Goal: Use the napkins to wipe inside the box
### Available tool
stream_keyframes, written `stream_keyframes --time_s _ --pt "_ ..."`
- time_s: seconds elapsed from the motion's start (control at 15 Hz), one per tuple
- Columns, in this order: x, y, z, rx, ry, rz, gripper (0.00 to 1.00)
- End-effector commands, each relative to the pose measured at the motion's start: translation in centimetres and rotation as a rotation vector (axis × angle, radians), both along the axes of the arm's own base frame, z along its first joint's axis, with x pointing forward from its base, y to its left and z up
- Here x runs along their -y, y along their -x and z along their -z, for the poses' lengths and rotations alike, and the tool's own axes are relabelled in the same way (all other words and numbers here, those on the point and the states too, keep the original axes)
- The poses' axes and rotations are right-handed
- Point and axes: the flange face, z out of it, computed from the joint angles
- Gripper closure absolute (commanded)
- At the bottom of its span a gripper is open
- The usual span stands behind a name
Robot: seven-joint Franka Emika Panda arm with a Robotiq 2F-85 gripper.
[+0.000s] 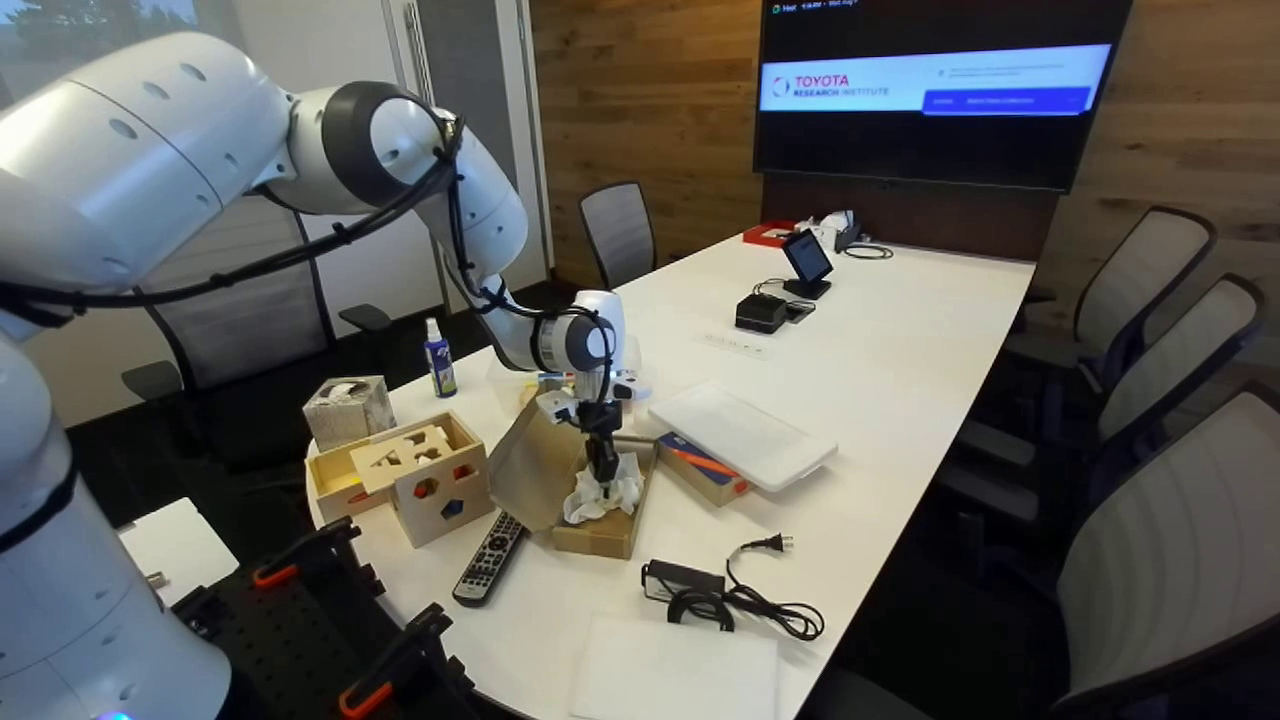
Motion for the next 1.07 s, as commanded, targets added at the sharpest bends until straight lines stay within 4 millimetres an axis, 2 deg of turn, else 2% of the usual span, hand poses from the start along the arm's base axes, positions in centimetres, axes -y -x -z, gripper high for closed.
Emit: stream_keyframes --time_s 0.0,0.33,0.47,0.73,1.0 --pt "0.3 -0.6 0.1 0.125 -0.034 -0.014 0.99" --pt "0.5 -0.7 -0.4 0.234 -0.074 -0.022 0.99" --pt "0.4 -0.3 -1.2 0.238 -0.098 -0.03 0.99" --pt "0.3 1.2 -5.2 0.201 -0.118 -0.067 0.99" --pt "0.3 1.9 -11.8 0.231 -0.123 -0.142 0.99"
